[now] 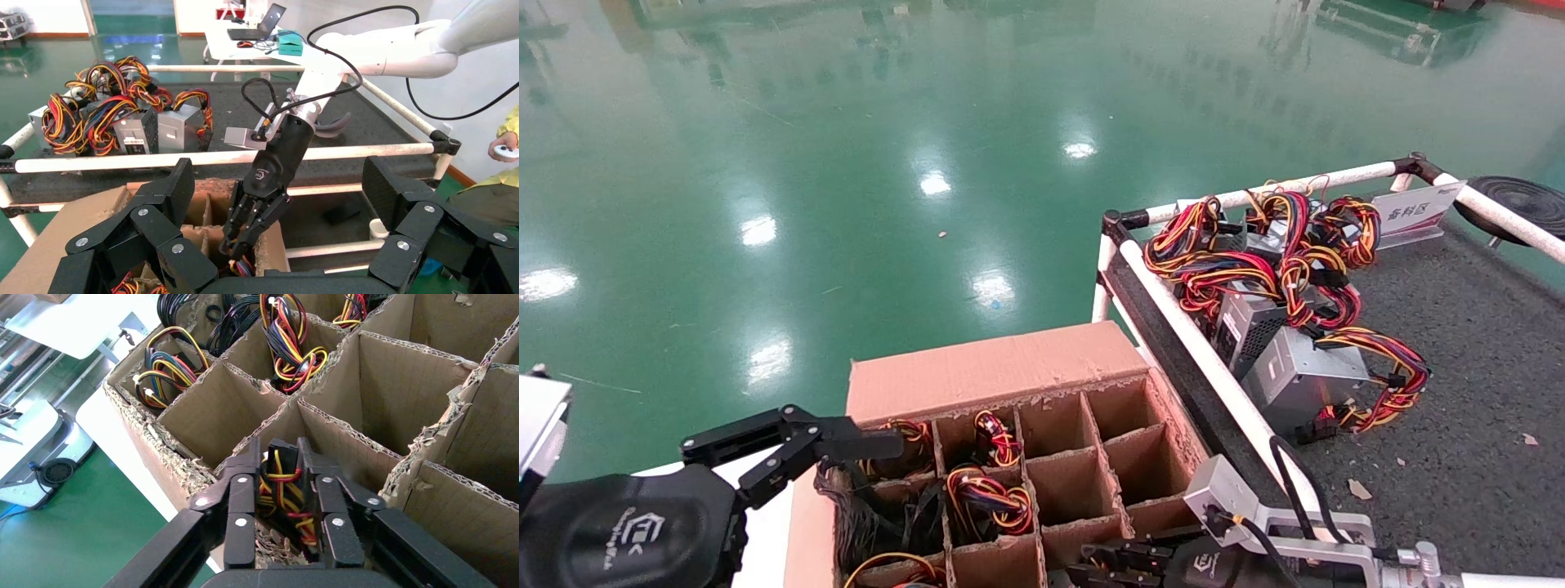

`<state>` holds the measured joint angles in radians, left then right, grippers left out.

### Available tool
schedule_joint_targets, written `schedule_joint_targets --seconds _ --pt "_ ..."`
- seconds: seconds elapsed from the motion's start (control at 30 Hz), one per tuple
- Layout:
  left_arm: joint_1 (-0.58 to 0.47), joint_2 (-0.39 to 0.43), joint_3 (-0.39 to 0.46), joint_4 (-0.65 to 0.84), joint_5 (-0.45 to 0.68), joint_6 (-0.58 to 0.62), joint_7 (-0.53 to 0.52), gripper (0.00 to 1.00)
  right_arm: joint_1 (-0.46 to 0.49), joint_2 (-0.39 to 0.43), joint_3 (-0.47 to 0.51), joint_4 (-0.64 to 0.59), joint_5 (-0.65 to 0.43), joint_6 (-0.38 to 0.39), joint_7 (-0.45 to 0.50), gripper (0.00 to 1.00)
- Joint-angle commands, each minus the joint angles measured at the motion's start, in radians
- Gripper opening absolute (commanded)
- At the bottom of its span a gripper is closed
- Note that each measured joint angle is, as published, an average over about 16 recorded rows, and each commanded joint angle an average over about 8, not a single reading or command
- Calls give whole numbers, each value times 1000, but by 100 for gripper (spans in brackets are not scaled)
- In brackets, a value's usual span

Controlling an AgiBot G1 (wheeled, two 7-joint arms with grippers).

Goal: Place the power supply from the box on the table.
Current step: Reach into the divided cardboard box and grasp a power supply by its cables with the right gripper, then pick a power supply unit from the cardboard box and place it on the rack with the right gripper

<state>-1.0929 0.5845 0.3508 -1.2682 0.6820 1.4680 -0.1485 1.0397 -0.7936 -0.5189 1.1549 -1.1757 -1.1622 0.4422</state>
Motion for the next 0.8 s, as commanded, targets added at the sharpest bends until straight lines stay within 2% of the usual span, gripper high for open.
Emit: schedule_joint_targets --seconds 0.03,0.53,0.8 --pt "0 0 0 0 0 0 0 100 -1 0 0 1 -1 1 -1 0" --pt "0 0 0 0 0 0 0 100 13 19 35 41 70 -28 11 0" --pt "0 0 0 0 0 0 0 100 45 35 76 97 155 -42 69 0"
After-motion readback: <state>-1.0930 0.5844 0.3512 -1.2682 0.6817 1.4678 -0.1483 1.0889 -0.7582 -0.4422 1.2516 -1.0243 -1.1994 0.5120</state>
